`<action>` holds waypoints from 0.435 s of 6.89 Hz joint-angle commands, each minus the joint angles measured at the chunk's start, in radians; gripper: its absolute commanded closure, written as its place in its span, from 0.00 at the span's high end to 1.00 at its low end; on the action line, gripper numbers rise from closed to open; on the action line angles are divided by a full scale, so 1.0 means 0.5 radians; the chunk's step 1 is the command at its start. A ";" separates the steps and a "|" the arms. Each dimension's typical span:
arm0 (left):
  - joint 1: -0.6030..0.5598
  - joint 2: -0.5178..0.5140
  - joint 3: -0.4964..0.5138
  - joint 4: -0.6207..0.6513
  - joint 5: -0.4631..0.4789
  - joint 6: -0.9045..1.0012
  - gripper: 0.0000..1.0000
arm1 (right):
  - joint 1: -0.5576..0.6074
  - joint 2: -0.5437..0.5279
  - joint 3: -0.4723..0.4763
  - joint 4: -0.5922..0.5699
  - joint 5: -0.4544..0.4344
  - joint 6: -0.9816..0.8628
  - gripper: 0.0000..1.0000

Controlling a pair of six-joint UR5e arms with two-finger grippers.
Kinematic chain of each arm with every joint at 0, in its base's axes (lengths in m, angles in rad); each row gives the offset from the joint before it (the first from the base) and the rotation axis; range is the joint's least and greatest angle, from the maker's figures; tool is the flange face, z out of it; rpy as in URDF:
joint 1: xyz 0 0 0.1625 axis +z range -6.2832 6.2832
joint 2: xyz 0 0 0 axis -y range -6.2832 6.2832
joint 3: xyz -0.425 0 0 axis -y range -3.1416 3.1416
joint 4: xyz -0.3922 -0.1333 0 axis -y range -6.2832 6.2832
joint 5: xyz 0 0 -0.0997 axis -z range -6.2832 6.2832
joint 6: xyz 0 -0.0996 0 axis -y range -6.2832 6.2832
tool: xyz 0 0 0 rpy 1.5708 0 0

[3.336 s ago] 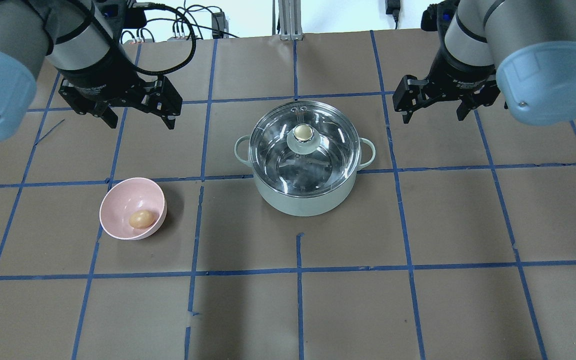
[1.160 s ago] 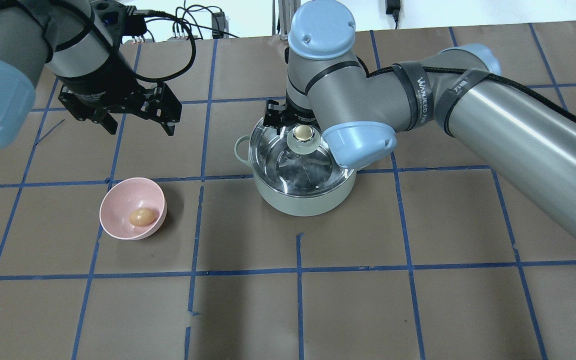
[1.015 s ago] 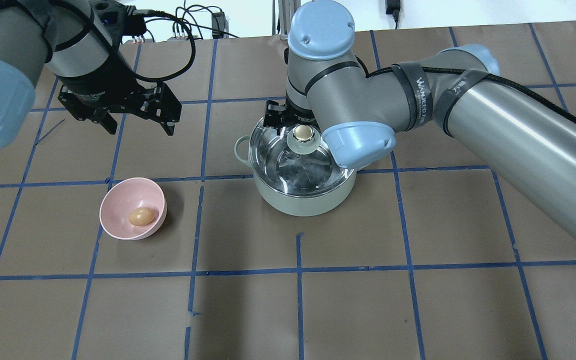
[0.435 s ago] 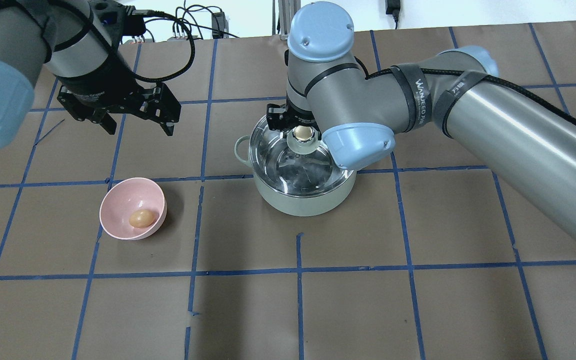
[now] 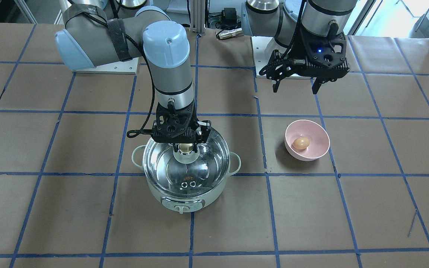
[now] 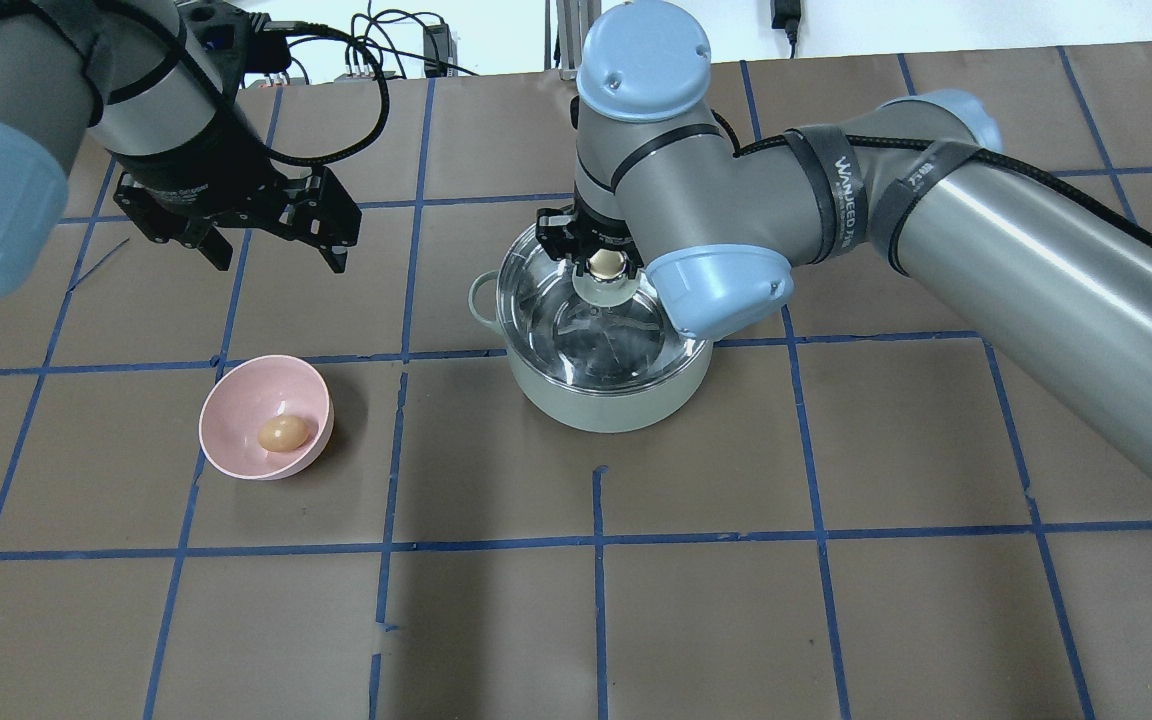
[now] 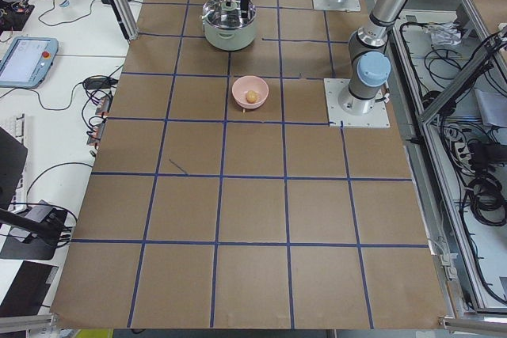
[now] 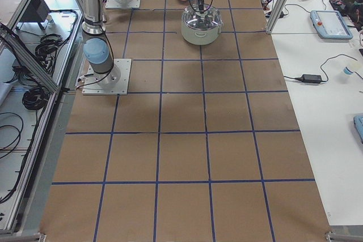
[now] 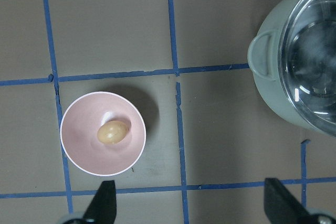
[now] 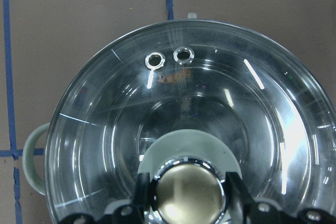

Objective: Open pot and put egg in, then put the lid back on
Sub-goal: 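Lift the lid aside with the right gripper while the left gripper nears the bowl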

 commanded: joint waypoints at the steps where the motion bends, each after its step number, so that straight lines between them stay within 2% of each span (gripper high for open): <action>1: 0.002 0.000 -0.001 0.000 -0.001 0.000 1.00 | -0.048 -0.066 -0.028 0.035 -0.005 -0.060 0.49; 3: 0.002 -0.003 -0.001 0.000 -0.001 0.000 1.00 | -0.237 -0.189 -0.056 0.225 0.010 -0.189 0.50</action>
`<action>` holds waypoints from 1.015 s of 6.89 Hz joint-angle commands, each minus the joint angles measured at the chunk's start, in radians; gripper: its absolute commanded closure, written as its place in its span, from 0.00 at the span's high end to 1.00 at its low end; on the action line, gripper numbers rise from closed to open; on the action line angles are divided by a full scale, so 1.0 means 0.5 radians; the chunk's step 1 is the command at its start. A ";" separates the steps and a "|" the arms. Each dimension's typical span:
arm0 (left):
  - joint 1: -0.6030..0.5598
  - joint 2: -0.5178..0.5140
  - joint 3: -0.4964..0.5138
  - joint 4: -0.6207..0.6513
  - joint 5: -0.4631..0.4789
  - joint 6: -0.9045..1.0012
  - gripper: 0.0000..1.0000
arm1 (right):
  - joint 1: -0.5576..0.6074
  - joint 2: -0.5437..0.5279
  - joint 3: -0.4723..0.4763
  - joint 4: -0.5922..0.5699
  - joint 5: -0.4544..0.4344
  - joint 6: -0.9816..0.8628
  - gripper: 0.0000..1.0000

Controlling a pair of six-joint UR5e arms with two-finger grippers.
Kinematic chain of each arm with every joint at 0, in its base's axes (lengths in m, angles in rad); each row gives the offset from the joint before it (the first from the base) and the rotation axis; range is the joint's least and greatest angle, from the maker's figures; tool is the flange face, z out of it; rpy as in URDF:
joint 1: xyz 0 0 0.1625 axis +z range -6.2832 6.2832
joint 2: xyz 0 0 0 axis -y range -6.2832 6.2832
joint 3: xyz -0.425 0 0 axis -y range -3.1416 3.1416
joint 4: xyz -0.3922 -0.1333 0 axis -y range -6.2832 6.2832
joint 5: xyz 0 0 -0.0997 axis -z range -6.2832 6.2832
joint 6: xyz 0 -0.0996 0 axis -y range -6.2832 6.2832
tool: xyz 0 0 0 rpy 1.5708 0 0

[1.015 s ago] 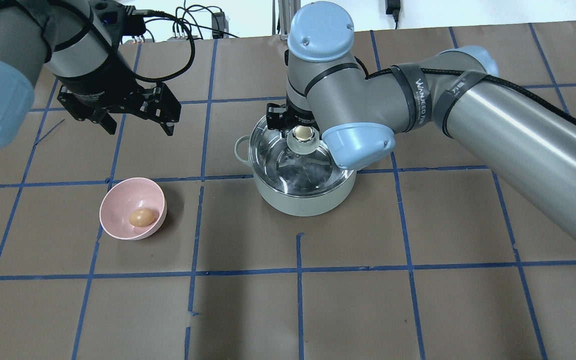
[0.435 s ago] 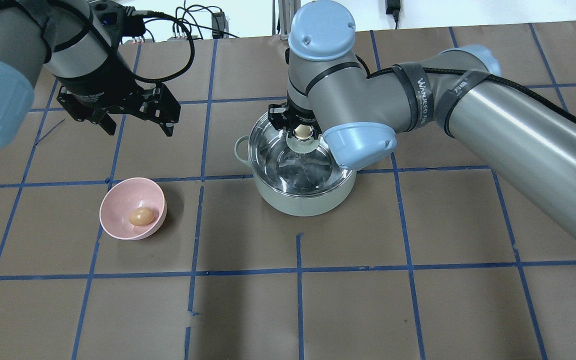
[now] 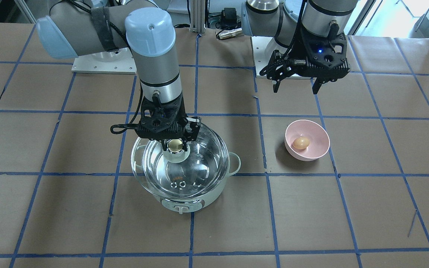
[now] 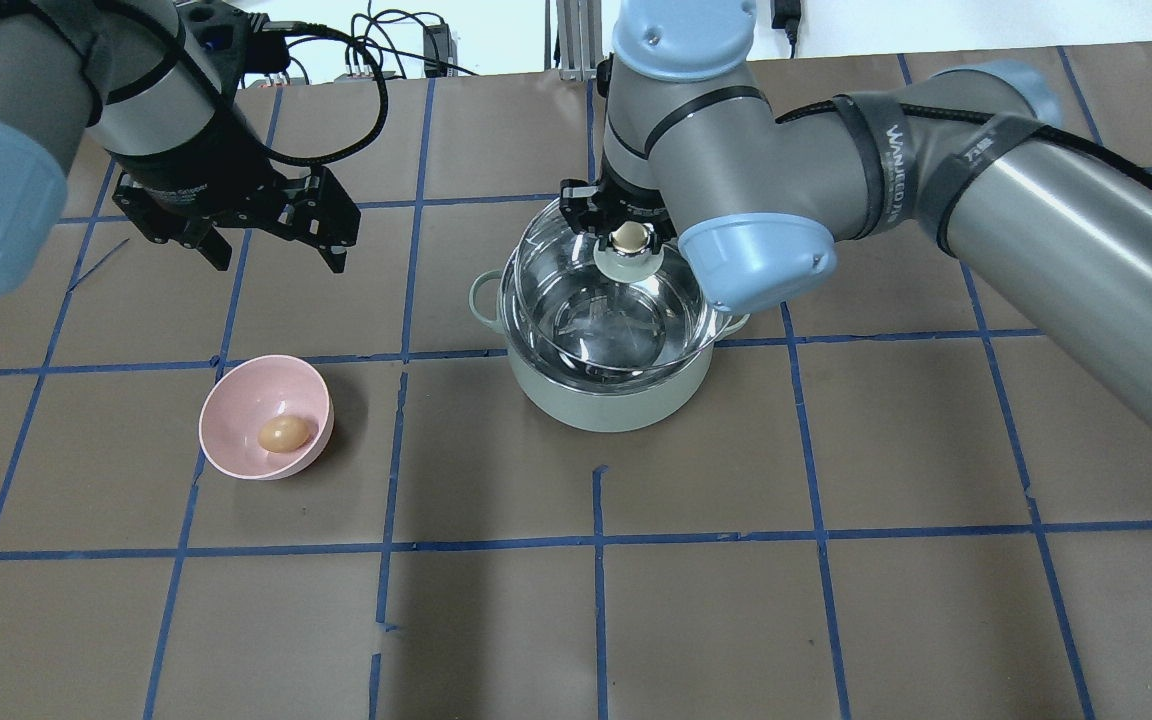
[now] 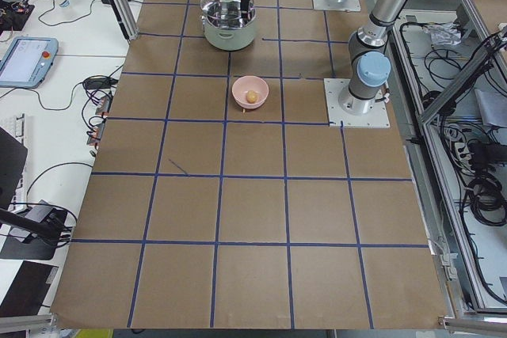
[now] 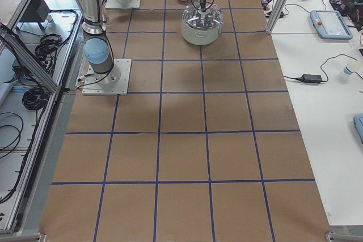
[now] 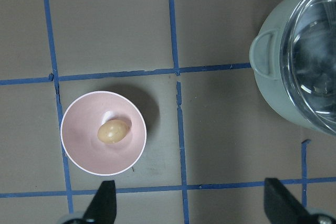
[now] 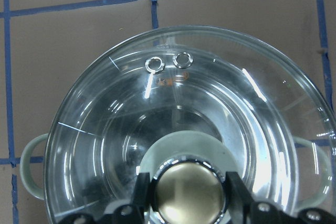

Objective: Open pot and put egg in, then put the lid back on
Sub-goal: 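Lift the lid aside with the right gripper while the left gripper nears the bowl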

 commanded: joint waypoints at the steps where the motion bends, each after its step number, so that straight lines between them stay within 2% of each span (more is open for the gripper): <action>1: 0.000 -0.003 0.000 -0.003 0.003 0.000 1.00 | -0.251 -0.157 -0.021 0.228 0.024 -0.234 0.50; 3: 0.006 0.000 0.003 0.003 -0.003 0.000 1.00 | -0.396 -0.255 -0.008 0.324 0.015 -0.437 0.50; 5: 0.125 0.000 -0.009 -0.070 -0.009 0.018 1.00 | -0.543 -0.311 -0.005 0.370 0.015 -0.627 0.51; 7: 0.297 0.073 -0.204 -0.110 -0.013 0.223 0.98 | -0.736 -0.375 0.007 0.492 0.030 -0.915 0.51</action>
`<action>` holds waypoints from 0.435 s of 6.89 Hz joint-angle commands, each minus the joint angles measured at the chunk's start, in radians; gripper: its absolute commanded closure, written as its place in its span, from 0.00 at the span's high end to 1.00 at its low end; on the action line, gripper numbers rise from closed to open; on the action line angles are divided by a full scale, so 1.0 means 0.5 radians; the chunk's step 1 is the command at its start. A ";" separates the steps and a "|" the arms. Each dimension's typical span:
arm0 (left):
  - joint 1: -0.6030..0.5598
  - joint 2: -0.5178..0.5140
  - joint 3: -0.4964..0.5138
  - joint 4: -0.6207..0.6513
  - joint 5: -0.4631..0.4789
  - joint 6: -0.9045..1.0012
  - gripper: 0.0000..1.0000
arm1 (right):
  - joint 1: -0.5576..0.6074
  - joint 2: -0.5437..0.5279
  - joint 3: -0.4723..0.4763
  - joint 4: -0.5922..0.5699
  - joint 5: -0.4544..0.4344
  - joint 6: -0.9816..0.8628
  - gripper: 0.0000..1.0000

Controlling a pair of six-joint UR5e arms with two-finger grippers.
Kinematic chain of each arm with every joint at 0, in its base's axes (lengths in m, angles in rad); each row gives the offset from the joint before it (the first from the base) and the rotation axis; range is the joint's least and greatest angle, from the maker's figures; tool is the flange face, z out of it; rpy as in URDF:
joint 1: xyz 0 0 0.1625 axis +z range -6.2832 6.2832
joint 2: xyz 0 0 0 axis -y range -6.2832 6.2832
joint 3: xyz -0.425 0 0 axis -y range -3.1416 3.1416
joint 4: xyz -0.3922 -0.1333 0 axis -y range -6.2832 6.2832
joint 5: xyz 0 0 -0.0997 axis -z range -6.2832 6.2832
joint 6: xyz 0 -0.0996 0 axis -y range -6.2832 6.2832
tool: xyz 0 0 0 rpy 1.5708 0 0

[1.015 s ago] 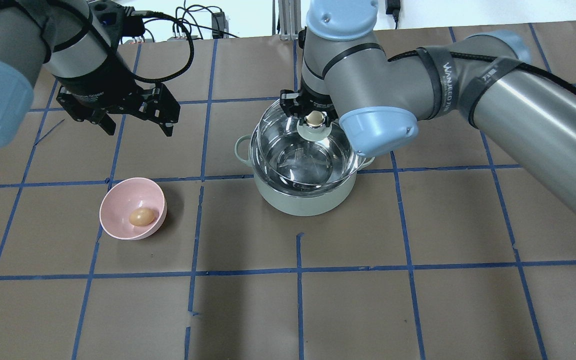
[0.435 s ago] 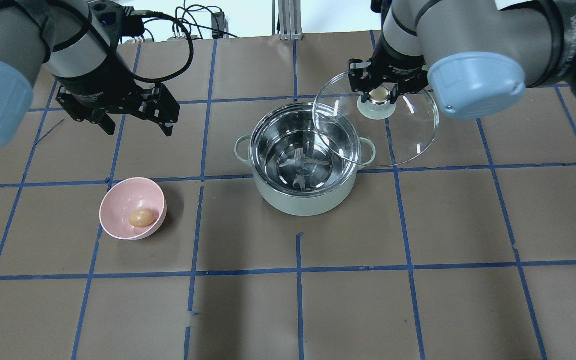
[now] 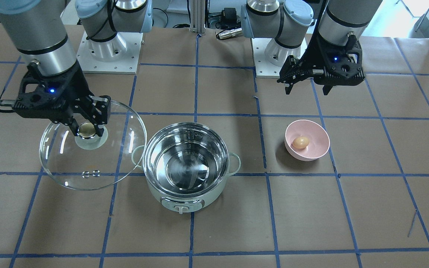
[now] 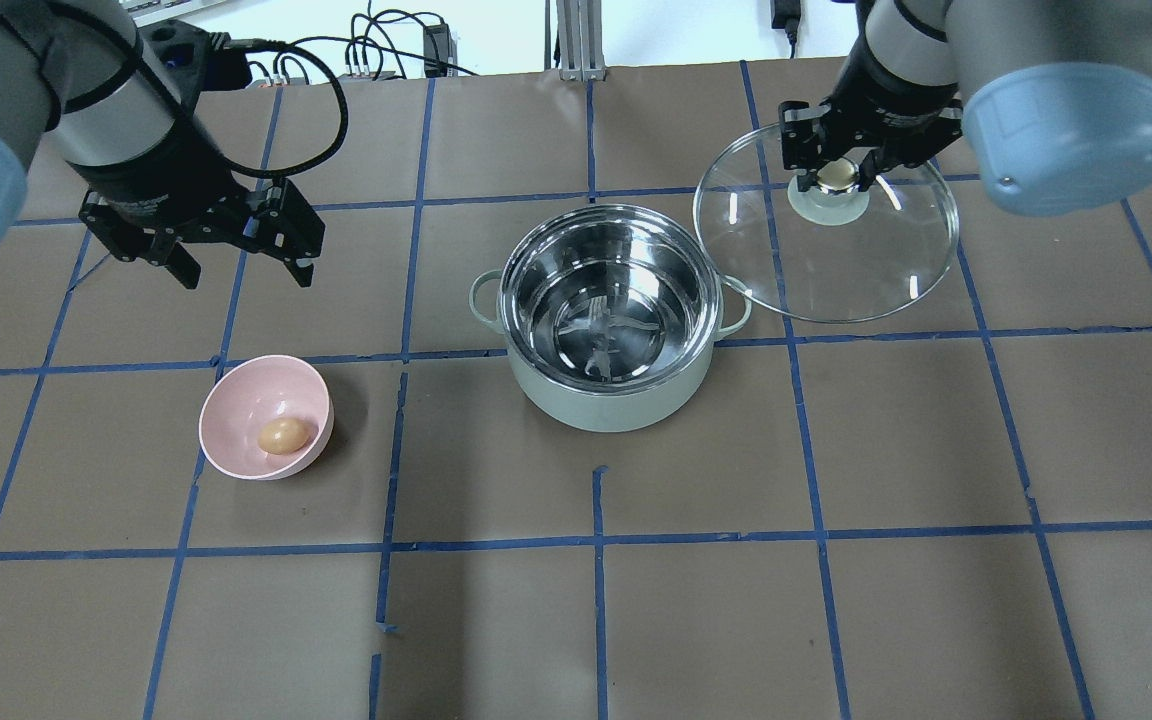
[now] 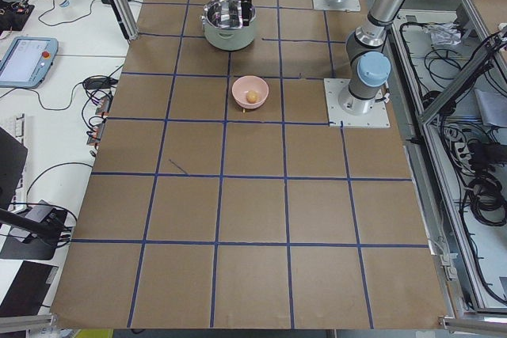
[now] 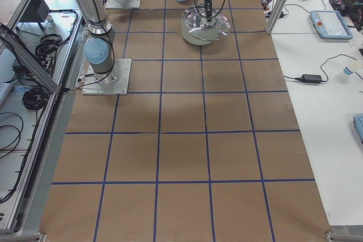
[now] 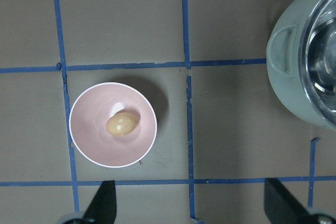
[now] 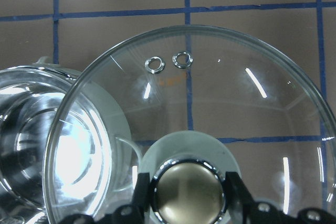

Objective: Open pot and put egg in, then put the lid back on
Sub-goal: 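Lift the lid aside with the right gripper while the left gripper nears the bowl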

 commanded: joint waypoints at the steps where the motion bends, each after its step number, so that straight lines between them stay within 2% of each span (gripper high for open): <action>1: 0.220 0.061 -0.213 0.002 0.005 0.187 0.98 | -0.171 -0.039 0.007 0.103 0.013 -0.266 0.50; 2: 0.351 0.058 -0.326 0.017 -0.010 0.340 0.93 | -0.174 -0.049 0.007 0.103 0.013 -0.279 0.51; 3: 0.389 0.061 -0.434 0.133 0.005 0.375 0.94 | -0.174 -0.052 0.007 0.106 0.013 -0.282 0.51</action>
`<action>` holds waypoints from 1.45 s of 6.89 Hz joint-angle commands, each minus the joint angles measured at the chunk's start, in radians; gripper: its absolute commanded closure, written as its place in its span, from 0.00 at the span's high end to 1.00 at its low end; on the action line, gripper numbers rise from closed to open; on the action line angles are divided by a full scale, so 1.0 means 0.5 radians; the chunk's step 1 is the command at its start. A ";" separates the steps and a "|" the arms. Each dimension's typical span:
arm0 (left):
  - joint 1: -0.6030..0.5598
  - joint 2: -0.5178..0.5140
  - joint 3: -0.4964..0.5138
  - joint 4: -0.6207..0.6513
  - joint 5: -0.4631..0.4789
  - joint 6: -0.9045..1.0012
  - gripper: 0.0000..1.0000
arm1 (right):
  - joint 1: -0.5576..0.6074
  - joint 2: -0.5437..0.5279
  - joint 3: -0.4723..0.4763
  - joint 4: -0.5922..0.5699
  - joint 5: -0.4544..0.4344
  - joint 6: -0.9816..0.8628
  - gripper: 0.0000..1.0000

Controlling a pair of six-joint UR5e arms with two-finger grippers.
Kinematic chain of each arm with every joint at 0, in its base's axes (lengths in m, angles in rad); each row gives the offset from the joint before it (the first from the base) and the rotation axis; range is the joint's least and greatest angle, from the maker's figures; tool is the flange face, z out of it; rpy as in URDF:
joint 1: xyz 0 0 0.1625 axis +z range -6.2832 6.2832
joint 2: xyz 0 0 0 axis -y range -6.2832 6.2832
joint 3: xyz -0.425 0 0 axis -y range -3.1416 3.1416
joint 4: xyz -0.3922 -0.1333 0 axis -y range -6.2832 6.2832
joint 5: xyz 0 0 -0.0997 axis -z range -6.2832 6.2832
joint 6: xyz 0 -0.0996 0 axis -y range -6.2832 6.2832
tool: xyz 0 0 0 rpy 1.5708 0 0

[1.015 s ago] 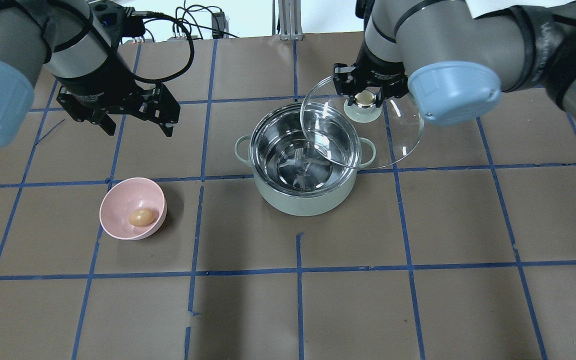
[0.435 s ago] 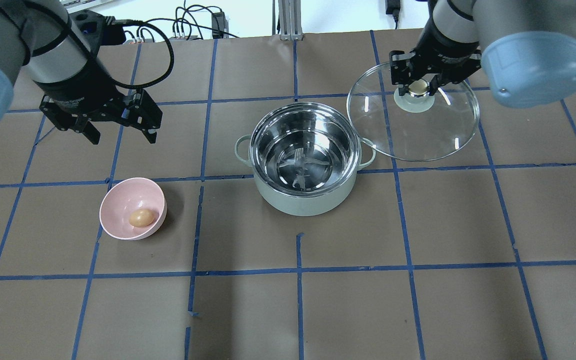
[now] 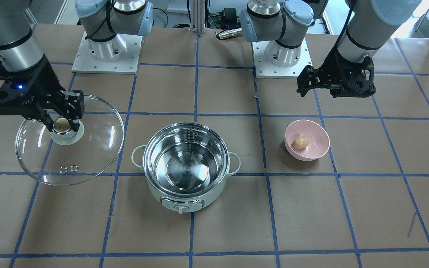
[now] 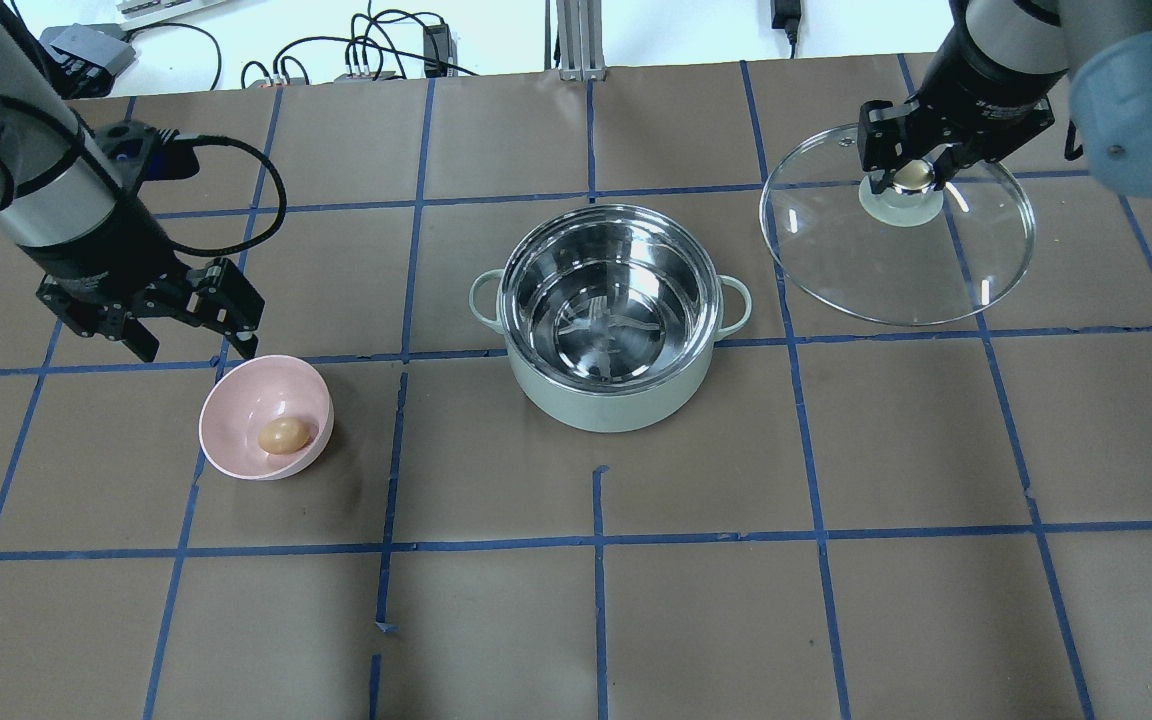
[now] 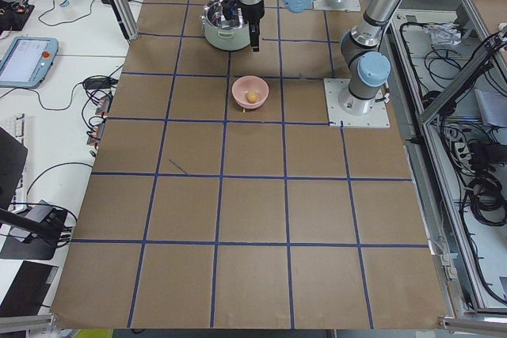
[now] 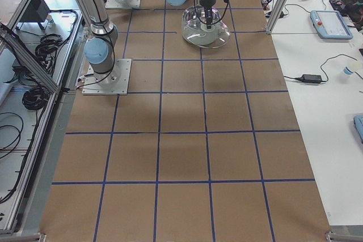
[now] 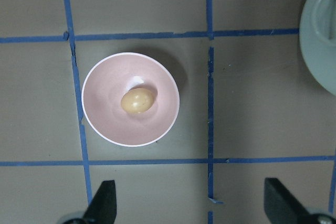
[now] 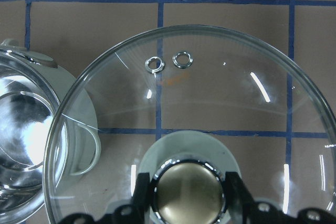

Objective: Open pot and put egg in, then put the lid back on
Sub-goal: 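Lower the left gripper into the pink bowl over the egg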

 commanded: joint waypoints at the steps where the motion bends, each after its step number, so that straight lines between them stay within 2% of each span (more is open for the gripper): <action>1: 0.107 -0.035 -0.217 0.222 0.010 0.092 0.98 | -0.012 -0.008 0.000 0.010 0.004 -0.026 0.51; 4: 0.132 -0.111 -0.554 0.691 -0.005 0.117 1.00 | -0.012 -0.011 0.016 0.007 0.050 -0.029 0.50; 5: 0.132 -0.145 -0.607 0.821 -0.011 0.147 1.00 | -0.058 -0.008 0.016 0.007 0.214 -0.029 0.50; 7: 0.147 -0.243 -0.775 1.201 -0.042 0.242 1.00 | -0.160 -0.017 0.016 0.062 0.250 -0.117 0.50; 10: 0.224 -0.350 -0.773 1.248 -0.048 0.243 1.00 | -0.157 -0.047 0.058 0.068 0.246 -0.105 0.50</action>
